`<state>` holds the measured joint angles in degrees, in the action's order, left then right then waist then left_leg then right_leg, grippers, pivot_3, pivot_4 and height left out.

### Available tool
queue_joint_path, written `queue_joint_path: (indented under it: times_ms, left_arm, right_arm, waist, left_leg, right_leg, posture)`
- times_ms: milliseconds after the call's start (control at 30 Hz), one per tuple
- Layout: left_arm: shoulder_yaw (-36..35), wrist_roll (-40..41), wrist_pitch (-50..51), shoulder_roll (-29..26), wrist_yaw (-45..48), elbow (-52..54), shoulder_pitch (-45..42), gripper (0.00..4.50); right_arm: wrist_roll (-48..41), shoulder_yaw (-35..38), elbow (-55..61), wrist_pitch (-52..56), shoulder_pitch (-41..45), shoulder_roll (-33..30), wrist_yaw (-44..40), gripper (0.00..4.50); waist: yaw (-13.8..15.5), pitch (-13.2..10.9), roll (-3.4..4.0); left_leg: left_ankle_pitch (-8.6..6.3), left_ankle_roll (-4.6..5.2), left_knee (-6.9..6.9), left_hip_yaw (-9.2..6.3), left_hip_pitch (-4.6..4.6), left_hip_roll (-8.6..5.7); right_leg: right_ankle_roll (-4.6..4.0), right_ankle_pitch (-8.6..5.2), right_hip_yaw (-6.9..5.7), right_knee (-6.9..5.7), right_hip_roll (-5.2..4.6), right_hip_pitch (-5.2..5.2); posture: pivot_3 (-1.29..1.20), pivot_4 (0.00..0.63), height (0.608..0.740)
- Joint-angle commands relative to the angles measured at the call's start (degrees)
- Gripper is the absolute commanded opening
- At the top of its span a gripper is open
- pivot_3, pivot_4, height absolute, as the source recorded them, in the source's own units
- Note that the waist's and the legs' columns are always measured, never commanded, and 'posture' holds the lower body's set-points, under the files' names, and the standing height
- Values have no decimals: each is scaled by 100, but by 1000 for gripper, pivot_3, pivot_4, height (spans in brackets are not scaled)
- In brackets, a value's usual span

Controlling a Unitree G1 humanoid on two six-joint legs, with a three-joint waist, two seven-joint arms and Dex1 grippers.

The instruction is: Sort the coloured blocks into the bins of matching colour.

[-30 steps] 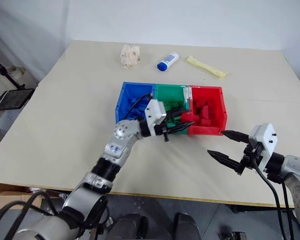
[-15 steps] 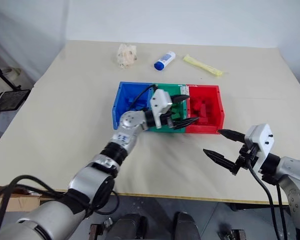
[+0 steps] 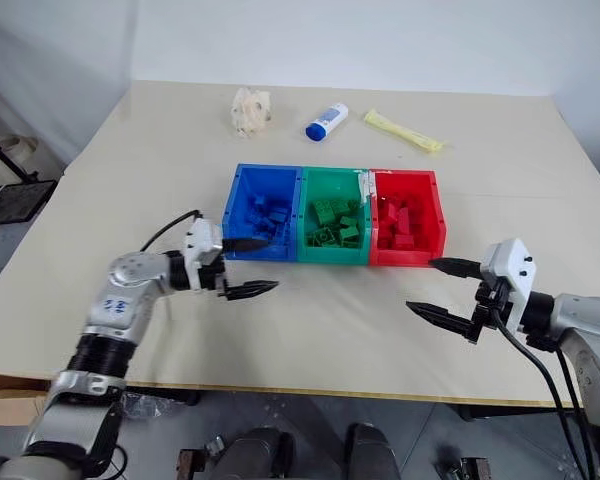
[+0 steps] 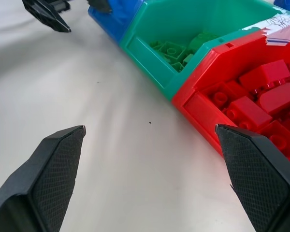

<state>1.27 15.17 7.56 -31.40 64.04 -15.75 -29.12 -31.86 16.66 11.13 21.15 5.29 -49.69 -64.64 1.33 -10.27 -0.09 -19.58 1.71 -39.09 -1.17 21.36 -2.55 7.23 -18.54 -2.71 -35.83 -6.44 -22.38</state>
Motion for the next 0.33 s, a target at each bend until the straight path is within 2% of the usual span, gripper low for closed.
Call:
queue_joint_path:
  times_ms: [33, 333]
  left_arm:
    - [-365, 125, -65, -511, 240, 77, 386, 4363]
    - [-870, 266, -889, -665, 236, -368, 335, 4363]
  right_arm:
    - [84, 16, -146, -173, 77, -217, -261, 4500]
    - [327, -159, -670, -394, 356, -367, -599, 4500]
  waist:
    - [-2, 0, 0]
    - [13, 0, -1]
  left_leg:
    - [0, 0, 0, 0, 0, 1]
    - [-1, 2, -1, -4, 1, -4]
  right_leg:
    - [-1, 0, 0, 1, 0, -1]
    - [-4, -1, -6, 7, -10, 0]
  posture:
    - [0, 150, 740]
    - [0, 150, 740]
